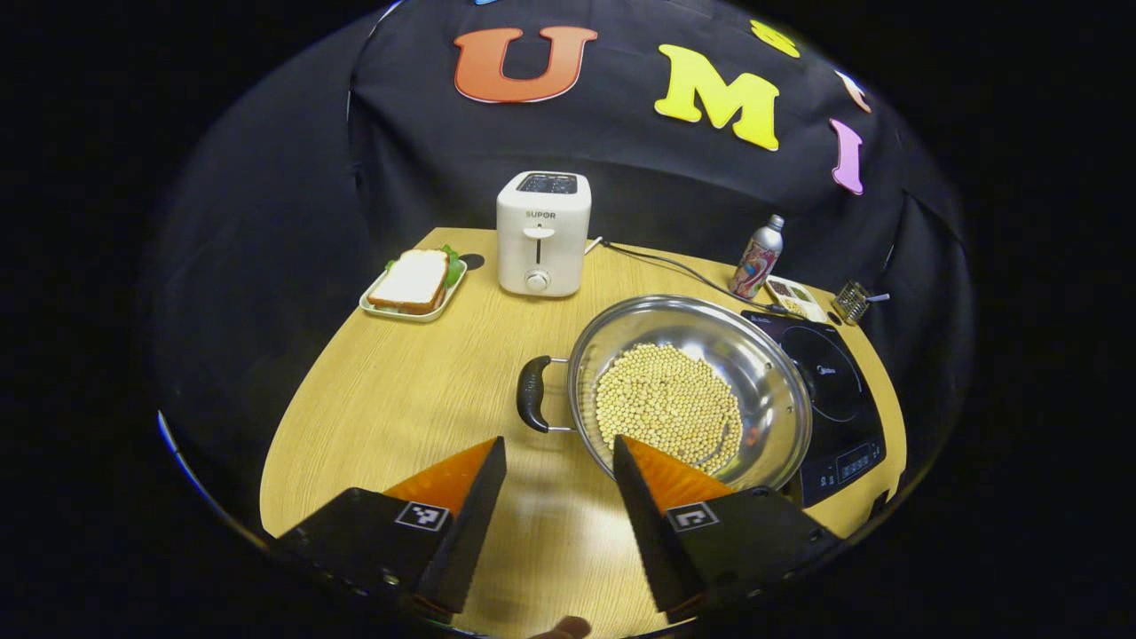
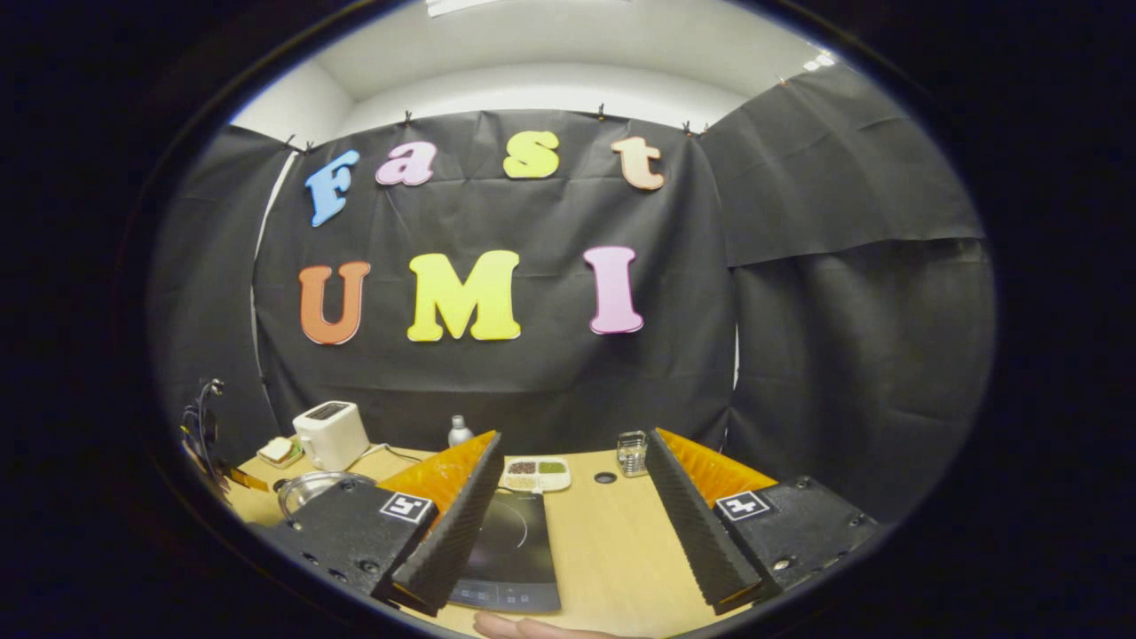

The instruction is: First push the handle of the pot to place it horizontally, then grasp the pot with both hands and set it on the induction cooktop.

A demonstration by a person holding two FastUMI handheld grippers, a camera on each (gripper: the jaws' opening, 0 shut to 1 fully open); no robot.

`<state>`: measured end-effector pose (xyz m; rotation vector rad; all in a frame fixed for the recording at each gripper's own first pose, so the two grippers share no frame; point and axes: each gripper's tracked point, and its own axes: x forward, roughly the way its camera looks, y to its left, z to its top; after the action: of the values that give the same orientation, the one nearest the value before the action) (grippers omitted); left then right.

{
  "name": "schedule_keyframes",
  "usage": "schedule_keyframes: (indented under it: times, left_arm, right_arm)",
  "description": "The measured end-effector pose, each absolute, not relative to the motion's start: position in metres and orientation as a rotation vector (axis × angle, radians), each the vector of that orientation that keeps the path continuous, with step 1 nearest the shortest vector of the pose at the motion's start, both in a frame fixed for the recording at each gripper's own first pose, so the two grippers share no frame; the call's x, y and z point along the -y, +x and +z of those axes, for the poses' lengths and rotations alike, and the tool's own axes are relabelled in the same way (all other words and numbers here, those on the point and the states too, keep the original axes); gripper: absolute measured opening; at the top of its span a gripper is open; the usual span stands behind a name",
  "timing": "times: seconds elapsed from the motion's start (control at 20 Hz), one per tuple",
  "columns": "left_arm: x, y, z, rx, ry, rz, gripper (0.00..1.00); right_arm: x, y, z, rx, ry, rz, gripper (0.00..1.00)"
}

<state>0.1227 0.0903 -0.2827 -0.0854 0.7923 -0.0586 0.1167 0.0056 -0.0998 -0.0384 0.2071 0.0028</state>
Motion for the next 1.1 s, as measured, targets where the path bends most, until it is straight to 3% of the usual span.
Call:
schedule_keyframes:
  times: [0.1,0.65,1.05,1.1]
  left_arm:
    - [-0.090,0.119,-0.266,-0.741,-0.066,-0.050,0.95]
    - [-0.081,0.115,-0.179,-0.365,0.006,-0.037,0.95]
    - [-0.095,0.128,-0.195,-0.325,0.037,-0.018,0.96]
    - [-0.096,0.132,-0.193,-0.307,0.040,-0.020,0.96]
  right_arm:
    - [-0.015,0.119,-0.101,-0.207,-0.048,0.009,0.96]
    - [-0.093,0.130,-0.143,-0.272,-0.073,0.104,0.96]
    - [-0.173,0.154,-0.227,-0.433,-0.073,0.202,0.96]
    - [-0.181,0.158,-0.237,-0.451,-0.076,0.208,1.00]
